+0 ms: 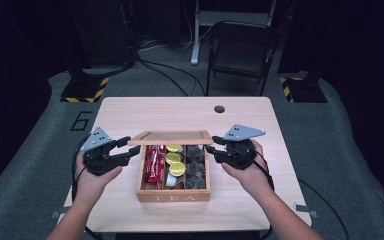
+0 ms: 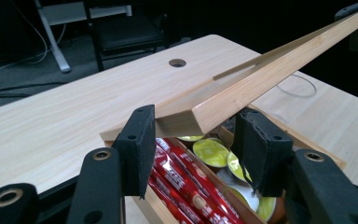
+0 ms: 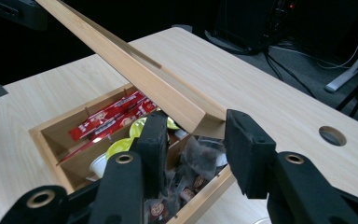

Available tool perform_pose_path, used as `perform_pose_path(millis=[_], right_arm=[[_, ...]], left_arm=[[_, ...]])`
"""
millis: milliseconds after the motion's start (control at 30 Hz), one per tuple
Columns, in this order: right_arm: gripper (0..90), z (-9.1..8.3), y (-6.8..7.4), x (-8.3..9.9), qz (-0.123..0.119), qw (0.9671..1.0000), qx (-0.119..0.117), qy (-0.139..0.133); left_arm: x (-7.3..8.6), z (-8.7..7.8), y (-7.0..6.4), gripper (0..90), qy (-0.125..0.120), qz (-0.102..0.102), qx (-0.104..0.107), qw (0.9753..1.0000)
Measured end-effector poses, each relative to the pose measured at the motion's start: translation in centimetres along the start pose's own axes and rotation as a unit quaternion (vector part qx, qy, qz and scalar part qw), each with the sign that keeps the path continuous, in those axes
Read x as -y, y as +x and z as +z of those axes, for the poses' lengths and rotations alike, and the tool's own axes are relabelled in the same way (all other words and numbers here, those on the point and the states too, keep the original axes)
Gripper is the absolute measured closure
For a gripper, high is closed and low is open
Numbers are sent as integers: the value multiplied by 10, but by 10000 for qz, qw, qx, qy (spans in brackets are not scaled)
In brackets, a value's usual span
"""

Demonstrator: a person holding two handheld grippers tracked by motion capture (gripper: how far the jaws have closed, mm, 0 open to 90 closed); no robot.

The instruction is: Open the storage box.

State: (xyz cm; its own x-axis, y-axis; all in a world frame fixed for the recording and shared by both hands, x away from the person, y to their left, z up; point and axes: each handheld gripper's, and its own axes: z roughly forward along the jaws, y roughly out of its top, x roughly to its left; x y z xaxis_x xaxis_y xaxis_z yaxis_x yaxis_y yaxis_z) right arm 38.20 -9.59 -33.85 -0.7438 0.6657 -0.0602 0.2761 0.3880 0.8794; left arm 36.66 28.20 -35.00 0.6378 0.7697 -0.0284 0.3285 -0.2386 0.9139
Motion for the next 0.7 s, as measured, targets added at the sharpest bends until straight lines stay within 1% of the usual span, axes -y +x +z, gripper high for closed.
perform_pose_path(millis=[33,133,233,333,367,467,500,600,700], right_arm=[[595,1,-2,-4,-12,10000,29,0],[596,2,-4,-8,13,10000,63,13],[600,4,-8,-13,40,9999,98,-43],[600,5,-11,-17,103,9999,97,-69],[600,6,-13,-18,68,9998,122,-139],[599,7,-14,-20,72,9998,114,-154],[599,7,-15,-21,180,9997,112,-136],[599,8,-17,-22,168,9997,103,-154],[599,8,-17,-23,213,9996,118,-147]], left_arm=[[-2,0,1,497,18,-9,5,10000],[-8,3,6,505,38,-60,-5,10000],[-13,6,8,507,25,-103,-78,9999],[-19,8,9,510,53,-22,-140,9999],[-21,8,10,512,68,-18,-158,9999],[-22,9,11,512,45,-61,-136,9999],[-23,10,13,511,21,-116,-121,9999],[-25,10,14,513,40,-117,-112,9999],[-27,11,14,515,46,-95,-135,9999]])
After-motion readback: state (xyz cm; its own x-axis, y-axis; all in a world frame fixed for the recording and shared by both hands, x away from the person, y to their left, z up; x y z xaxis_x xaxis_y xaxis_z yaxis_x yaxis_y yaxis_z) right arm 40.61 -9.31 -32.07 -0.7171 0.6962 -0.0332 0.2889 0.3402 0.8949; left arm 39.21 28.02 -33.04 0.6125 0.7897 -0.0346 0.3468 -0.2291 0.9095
